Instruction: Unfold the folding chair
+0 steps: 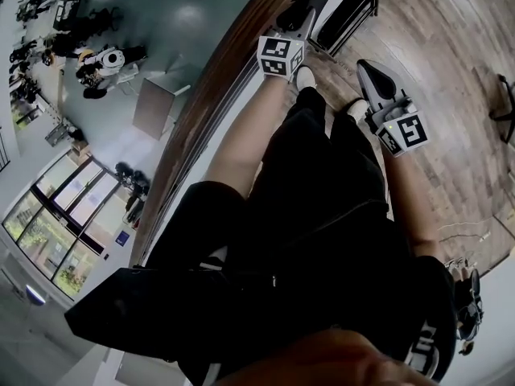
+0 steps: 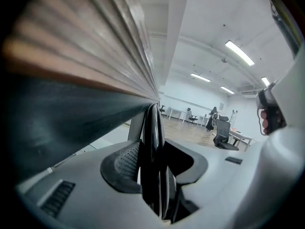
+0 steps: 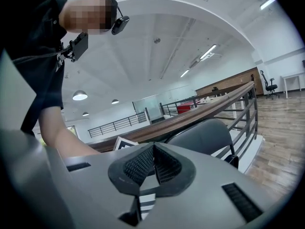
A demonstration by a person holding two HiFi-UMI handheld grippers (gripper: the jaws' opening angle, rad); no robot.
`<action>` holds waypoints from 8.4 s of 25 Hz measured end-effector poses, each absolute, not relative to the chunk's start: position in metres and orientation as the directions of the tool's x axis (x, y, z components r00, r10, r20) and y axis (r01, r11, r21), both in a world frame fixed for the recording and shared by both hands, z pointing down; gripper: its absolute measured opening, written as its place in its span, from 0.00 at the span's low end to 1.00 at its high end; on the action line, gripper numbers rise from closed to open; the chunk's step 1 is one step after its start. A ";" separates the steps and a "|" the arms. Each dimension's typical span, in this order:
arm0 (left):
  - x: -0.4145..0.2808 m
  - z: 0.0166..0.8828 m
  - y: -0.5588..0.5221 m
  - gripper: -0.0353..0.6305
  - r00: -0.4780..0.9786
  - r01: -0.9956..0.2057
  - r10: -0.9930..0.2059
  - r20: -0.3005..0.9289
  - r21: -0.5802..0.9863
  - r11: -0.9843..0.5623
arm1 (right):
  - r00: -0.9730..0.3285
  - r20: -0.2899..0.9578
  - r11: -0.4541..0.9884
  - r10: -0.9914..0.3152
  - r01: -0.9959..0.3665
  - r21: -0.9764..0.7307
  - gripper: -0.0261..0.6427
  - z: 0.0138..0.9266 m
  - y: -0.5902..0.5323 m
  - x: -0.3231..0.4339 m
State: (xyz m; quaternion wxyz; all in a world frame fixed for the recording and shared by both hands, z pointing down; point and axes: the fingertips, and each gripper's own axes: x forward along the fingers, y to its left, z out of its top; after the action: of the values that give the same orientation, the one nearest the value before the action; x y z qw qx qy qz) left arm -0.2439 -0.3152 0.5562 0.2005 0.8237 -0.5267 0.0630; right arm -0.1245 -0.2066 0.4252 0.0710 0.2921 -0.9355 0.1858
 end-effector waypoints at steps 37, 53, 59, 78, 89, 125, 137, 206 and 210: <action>-0.137 0.519 -0.252 0.25 0.472 -0.881 -0.779 0.413 0.203 -0.427 | -0.418 0.775 -0.029 -0.474 -0.872 -0.488 0.35 0.689 -0.274 -0.039; -0.114 0.514 -0.240 0.24 0.530 -0.848 -0.755 0.386 0.219 -0.483 | -0.291 0.838 -0.235 -0.461 -0.871 -0.431 0.36 0.733 -0.234 -0.057; -0.114 0.514 -0.242 0.24 0.519 -0.854 -0.760 0.391 0.214 -0.474 | -0.301 0.804 -0.159 -0.513 -0.887 -0.433 0.30 0.729 -0.235 -0.061; -0.119 0.532 -0.245 0.25 0.530 -0.848 -0.758 0.381 0.266 -0.459 | -0.509 0.622 -0.130 -0.595 -0.703 -0.699 0.28 0.747 -0.182 0.038; -0.123 0.570 -0.248 0.25 0.563 -0.822 -0.747 0.352 0.332 -0.463 | -0.628 0.388 -0.042 -0.674 -0.492 -0.869 0.28 0.795 -0.132 0.135; -0.072 0.694 -0.236 0.27 0.628 -0.771 -0.654 0.422 0.451 -0.450 | -0.693 0.157 -0.040 -0.704 -0.182 -0.983 0.33 1.012 -0.039 0.344; 0.003 0.695 -0.205 0.27 0.694 -0.720 -0.571 0.438 0.435 -0.541 | -0.657 0.231 -0.143 -0.718 -0.185 -0.972 0.39 1.066 -0.017 0.374; 0.057 0.210 -0.038 0.06 0.986 -0.165 -0.167 0.006 0.161 -0.973 | -0.506 0.023 0.501 -0.862 -0.858 -0.111 0.05 0.194 -0.019 0.088; 0.059 0.211 -0.033 0.06 0.988 -0.151 -0.153 -0.002 0.161 -0.975 | -0.501 0.021 0.496 -0.865 -0.860 -0.117 0.05 0.197 -0.016 0.088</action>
State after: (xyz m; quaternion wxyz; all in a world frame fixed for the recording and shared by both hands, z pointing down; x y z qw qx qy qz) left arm 0.0591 -0.0332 0.2115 0.0806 0.9938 -0.0763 -0.0072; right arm 0.0880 -0.0157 0.1969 -0.0202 0.4989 -0.8646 0.0560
